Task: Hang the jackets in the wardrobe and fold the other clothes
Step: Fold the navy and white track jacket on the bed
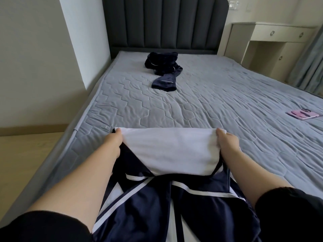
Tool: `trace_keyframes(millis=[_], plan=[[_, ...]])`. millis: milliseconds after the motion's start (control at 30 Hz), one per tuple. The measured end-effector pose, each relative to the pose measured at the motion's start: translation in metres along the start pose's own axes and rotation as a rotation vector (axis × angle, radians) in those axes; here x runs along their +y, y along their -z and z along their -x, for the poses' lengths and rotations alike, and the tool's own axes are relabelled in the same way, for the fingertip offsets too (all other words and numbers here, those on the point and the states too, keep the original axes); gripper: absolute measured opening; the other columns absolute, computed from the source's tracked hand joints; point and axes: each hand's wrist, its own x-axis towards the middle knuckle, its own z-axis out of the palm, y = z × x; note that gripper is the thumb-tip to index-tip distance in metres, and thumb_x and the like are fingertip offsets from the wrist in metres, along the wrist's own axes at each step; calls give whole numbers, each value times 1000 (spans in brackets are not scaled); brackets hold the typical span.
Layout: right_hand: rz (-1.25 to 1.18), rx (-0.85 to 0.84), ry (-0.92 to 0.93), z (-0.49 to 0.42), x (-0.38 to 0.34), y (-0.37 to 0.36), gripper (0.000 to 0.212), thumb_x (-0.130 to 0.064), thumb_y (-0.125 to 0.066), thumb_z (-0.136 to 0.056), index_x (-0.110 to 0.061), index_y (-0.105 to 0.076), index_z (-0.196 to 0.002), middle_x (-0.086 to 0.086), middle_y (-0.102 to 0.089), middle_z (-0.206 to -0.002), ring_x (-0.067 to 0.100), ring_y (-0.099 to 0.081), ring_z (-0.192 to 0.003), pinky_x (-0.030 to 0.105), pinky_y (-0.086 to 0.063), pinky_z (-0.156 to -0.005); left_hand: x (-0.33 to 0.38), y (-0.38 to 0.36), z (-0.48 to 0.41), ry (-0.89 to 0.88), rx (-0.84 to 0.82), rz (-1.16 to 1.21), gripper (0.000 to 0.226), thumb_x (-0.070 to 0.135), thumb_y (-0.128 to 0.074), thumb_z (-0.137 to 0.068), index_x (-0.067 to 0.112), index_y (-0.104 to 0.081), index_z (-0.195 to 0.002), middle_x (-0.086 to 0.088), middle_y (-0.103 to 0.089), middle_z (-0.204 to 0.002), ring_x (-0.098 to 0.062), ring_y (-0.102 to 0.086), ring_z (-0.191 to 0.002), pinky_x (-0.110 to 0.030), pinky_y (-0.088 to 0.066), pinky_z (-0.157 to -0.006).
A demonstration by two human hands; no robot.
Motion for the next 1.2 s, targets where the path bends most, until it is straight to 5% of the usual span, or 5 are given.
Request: trace_keyframes(millis=[333, 467, 667, 800, 1200], plan=[[127, 148, 274, -12, 12, -17, 49, -28, -50, -95, -8, -36, -54, 5, -42, -55, 26, -44, -66, 31, -32, -66, -11, -30, 60, -1343, 167, -525, 49, 24, -41, -91, 2, -46, -135, -19, -48, -136, -37, -39, -130, -48, -31, -106], [316, 235, 328, -3, 9, -19, 24, -19, -42, -96, -3, -53, -82, 18, -57, -99, 31, -49, -100, 33, -30, -78, -28, -54, 59, -1016, -330, -1269, 60, 52, -9, -96, 28, -5, -151, 7, -3, -159, -17, 5, -146, -50, 1, -115], [809, -153, 1039, 48, 6, -53, 45, -22, -46, -94, -13, -40, -138, 11, -29, -150, 24, -19, -141, 40, -10, -112, -39, -60, 33, -1027, -377, -1350, 53, 41, -9, -100, 30, 1, -151, 11, 6, -158, -15, 13, -145, -49, 3, -114], [1139, -495, 801, 47, 42, -69, 55, -50, -21, -97, -27, -21, -147, -2, -6, -159, 16, 0, -146, 51, 4, -114, -45, -42, 4, -1066, -306, -1325, 51, 40, -15, -101, 35, 0, -150, 12, 7, -158, -12, 10, -145, -39, 6, -115], [1121, -188, 456, 2, 59, -38, 60, -47, -19, -96, -21, -13, -151, -5, -6, -159, 12, 1, -146, 46, 7, -115, -51, -22, -23, -821, 14, -1387, 63, 52, -10, -97, 23, 0, -151, 5, 4, -159, -13, 11, -145, -41, 8, -115]])
